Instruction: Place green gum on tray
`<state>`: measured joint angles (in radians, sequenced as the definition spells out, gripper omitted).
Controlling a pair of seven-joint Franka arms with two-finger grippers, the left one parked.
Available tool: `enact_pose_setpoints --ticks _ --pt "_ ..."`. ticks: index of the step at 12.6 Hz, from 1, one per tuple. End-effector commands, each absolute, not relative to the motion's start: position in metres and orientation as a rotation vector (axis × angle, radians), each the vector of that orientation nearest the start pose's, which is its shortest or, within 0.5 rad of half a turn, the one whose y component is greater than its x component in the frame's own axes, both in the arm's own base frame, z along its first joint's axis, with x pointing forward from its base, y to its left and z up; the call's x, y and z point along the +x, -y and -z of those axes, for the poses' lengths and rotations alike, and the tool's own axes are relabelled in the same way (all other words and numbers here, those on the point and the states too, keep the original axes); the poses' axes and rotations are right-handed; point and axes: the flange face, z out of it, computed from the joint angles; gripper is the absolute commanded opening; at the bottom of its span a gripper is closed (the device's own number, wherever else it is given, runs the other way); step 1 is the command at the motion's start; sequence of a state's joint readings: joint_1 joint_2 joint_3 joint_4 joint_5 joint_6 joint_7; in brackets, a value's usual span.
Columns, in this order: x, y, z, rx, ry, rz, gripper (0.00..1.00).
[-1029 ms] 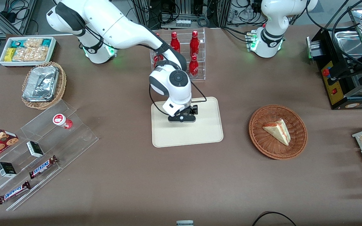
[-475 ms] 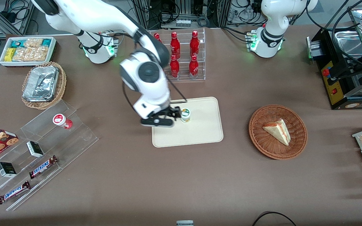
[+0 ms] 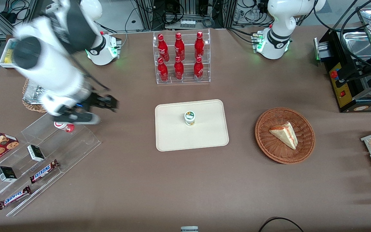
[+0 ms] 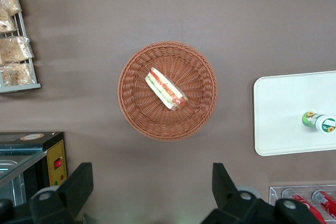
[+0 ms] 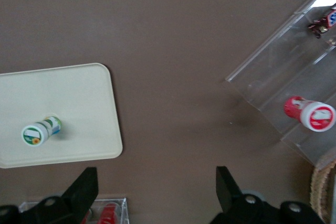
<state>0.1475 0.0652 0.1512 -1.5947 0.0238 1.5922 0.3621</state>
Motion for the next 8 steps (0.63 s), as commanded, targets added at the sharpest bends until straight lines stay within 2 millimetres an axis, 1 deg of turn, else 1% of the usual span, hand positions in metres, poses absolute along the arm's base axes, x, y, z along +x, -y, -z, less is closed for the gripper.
enact_pose_setpoints --ticks 1,2,3,4,5,6,8 --pt "0.519 -0.096 -0.6 -3.115 -0.136 -0.154 1.0" --pt "0.516 -0.062 -0.607 -3.11 -0.111 -0.156 1.0" --pt "0.516 -0.033 -0.612 -3.101 -0.123 -0.149 1.0" --pt "0.514 0.005 -0.616 -3.09 -0.133 -0.139 1.0" --pt "0.511 0.032 -0.617 -3.08 -0.09 -0.141 1.0" --pt "0.507 0.053 -0.622 -3.072 -0.059 -0.138 1.0" --pt "0.502 0.07 -0.627 -3.075 -0.084 -0.159 1.0"
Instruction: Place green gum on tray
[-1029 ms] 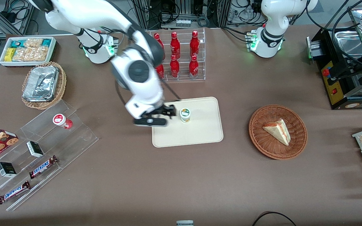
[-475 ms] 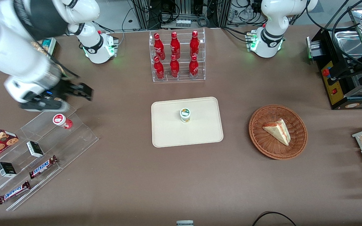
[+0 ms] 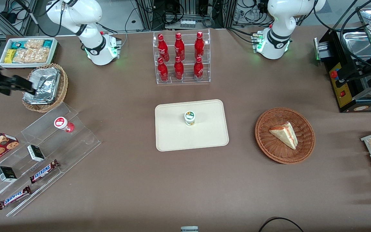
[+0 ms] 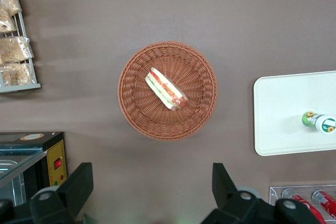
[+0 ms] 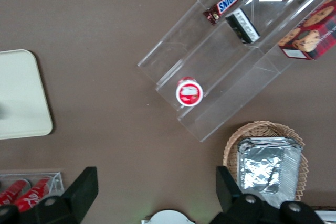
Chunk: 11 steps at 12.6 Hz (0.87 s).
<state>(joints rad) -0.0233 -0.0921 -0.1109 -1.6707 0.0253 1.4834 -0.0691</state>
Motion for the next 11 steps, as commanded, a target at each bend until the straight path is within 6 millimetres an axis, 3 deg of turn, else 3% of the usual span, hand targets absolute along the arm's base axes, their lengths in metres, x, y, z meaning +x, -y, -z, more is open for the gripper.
enact_pose_setpoints --ticks 1,6,8,10,11 --pt "0.501 0.075 -0.627 -3.072 -0.097 -0.161 1.0" --pt "0.502 0.068 -0.643 -3.076 -0.098 -0.146 1.0" --pt "0.506 0.053 -0.641 -3.075 -0.072 -0.149 1.0" --pt "0.513 0.017 -0.645 -3.09 -0.05 -0.137 1.0" --pt "0.515 0.018 -0.645 -3.092 -0.085 -0.138 1.0"
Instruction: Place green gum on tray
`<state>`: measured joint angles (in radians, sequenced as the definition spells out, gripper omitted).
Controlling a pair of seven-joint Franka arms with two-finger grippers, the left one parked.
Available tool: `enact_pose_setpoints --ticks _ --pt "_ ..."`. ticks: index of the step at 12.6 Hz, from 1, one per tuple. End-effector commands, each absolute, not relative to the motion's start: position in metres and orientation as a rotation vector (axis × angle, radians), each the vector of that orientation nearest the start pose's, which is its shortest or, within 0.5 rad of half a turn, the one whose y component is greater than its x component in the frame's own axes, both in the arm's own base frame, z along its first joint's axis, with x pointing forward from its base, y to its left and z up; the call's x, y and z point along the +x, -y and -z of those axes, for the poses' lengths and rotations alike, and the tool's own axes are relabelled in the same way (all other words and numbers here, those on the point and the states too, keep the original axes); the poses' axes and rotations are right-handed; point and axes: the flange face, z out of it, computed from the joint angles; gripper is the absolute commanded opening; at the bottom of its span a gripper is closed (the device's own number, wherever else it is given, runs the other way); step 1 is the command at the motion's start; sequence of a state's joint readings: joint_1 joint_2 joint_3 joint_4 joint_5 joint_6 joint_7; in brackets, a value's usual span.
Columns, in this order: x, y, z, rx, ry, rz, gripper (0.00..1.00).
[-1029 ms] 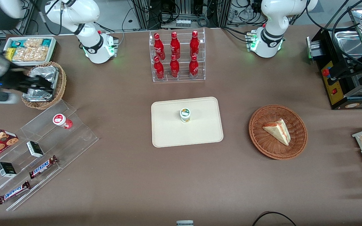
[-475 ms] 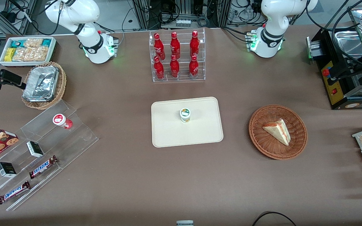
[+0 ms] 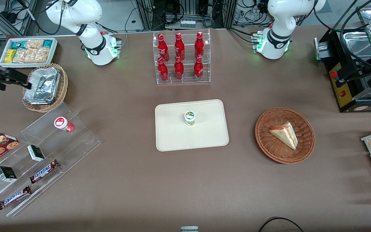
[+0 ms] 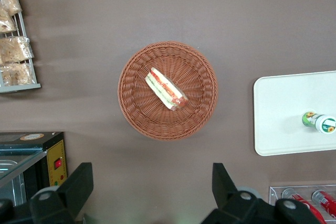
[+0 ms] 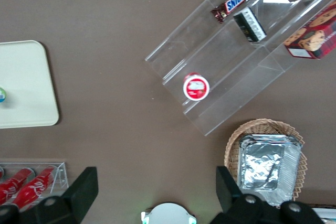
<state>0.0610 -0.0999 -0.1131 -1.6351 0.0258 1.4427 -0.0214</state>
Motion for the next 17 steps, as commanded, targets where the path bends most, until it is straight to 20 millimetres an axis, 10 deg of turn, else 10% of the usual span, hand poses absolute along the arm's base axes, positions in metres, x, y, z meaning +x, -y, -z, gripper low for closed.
enact_pose_setpoints --ticks 1,17 --pt "0.516 0.018 -0.645 -3.094 -0.088 -0.141 1.0" --pt "0.524 0.039 -0.657 -3.098 -0.154 -0.156 1.0"
